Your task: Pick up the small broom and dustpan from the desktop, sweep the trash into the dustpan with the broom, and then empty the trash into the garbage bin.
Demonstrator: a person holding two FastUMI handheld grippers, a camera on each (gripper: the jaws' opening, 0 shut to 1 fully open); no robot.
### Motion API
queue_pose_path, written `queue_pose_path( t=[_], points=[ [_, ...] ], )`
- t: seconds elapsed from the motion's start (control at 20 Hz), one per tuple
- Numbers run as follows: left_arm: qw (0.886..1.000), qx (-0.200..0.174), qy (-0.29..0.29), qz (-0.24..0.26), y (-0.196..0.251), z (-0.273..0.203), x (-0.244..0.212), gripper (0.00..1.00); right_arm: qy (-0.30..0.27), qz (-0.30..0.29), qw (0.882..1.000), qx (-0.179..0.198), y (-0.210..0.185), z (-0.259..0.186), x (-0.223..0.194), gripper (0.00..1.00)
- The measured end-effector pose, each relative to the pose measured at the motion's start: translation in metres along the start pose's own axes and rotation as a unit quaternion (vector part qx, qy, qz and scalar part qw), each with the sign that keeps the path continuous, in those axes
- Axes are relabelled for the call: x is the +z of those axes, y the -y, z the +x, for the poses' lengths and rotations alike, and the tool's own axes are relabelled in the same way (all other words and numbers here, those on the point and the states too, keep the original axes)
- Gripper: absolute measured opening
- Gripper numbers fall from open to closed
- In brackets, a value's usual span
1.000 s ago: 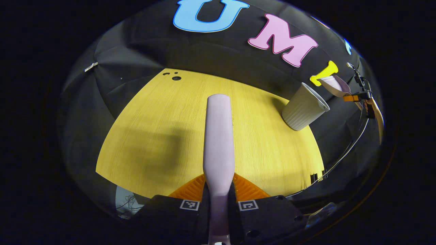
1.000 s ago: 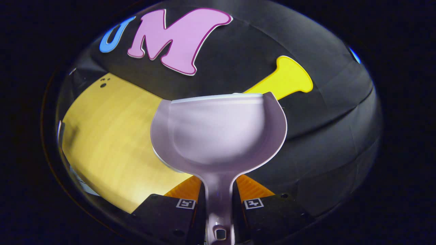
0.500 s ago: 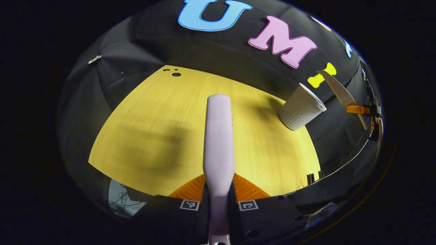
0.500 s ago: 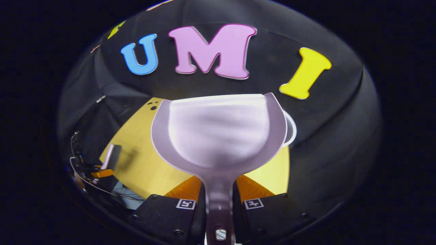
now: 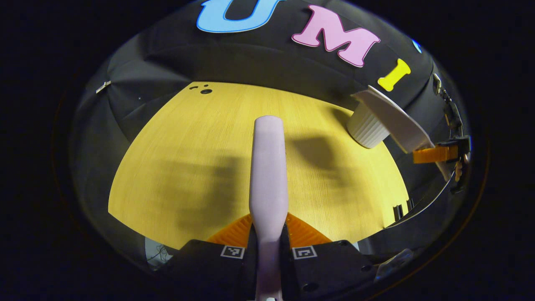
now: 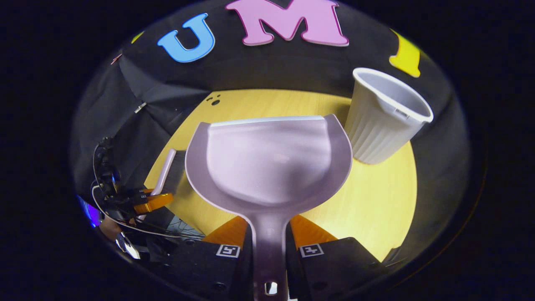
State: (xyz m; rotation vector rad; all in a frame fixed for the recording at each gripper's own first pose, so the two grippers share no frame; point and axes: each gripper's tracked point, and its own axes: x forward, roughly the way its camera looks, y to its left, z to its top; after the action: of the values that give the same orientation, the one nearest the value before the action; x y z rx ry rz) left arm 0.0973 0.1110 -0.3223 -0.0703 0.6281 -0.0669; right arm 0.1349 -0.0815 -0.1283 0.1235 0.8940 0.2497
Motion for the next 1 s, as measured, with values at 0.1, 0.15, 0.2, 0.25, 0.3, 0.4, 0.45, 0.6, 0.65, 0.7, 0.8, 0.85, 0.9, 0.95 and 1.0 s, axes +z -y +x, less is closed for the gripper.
queue_pose_path(
  t=[0.1, 0.15, 0.2, 0.25, 0.3, 0.4, 0.45, 0.6, 0.65, 0.7, 0.8, 0.85, 0.9, 0.95, 1.0],
  points=[
    [1.000, 0.010, -0.005, 0.013, -0.002, 0.014, 0.003, 0.26, -0.019, 0.014, 1.000, -0.008, 0.007, 0.014, -0.022, 0.36],
    [1.000, 0.014, -0.010, 0.017, -0.004, 0.022, 0.003, 0.27, -0.025, 0.021, 0.999, -0.015, 0.009, 0.020, -0.032, 0.37],
    [1.000, 0.018, -0.019, 0.017, -0.006, 0.030, 0.003, 0.27, -0.031, 0.027, 0.999, -0.021, 0.011, 0.026, -0.040, 0.37],
    [0.999, 0.023, -0.027, 0.016, -0.009, 0.040, 0.001, 0.27, -0.036, 0.034, 0.998, -0.026, 0.013, 0.034, -0.048, 0.37],
    [0.999, 0.027, -0.035, 0.015, -0.011, 0.047, 0.001, 0.25, -0.041, 0.041, 0.998, -0.030, 0.018, 0.044, -0.054, 0.37],
    [0.998, 0.038, -0.049, 0.019, -0.015, 0.063, 0.001, 0.27, -0.051, 0.052, 0.997, -0.038, 0.024, 0.061, -0.066, 0.37],
    [0.997, 0.042, -0.057, 0.024, -0.017, 0.071, 0.000, 0.26, -0.055, 0.055, 0.996, -0.042, 0.023, 0.070, -0.072, 0.37],
    [0.994, 0.052, -0.082, 0.043, -0.013, 0.085, -0.005, 0.27, -0.065, 0.055, 0.995, -0.055, 0.027, 0.089, -0.084, 0.37],
    [0.993, 0.055, -0.089, 0.049, -0.012, 0.088, -0.008, 0.28, -0.069, 0.057, 0.994, -0.058, 0.028, 0.094, -0.088, 0.37],
    [0.992, 0.057, -0.096, 0.055, -0.011, 0.090, -0.010, 0.27, -0.073, 0.060, 0.994, -0.060, 0.029, 0.098, -0.090, 0.37],
    [0.990, 0.063, -0.109, 0.061, -0.011, 0.096, -0.017, 0.28, -0.069, 0.055, 0.994, -0.067, 0.032, 0.102, -0.088, 0.37],
    [0.989, 0.066, -0.117, 0.061, -0.011, 0.095, -0.021, 0.28, -0.071, 0.051, 0.994, -0.068, 0.031, 0.104, -0.091, 0.37],
    [0.988, 0.069, -0.125, 0.061, -0.010, 0.096, -0.024, 0.28, -0.074, 0.049, 0.994, -0.067, 0.030, 0.105, -0.093, 0.38],
    [0.987, 0.072, -0.129, 0.062, -0.009, 0.097, -0.024, 0.29, -0.075, 0.050, 0.994, -0.062, 0.027, 0.105, -0.093, 0.38],
    [0.986, 0.075, -0.131, 0.064, -0.009, 0.098, -0.023, 0.29, -0.075, 0.052, 0.994, -0.060, 0.026, 0.105, -0.093, 0.43]
  ],
)
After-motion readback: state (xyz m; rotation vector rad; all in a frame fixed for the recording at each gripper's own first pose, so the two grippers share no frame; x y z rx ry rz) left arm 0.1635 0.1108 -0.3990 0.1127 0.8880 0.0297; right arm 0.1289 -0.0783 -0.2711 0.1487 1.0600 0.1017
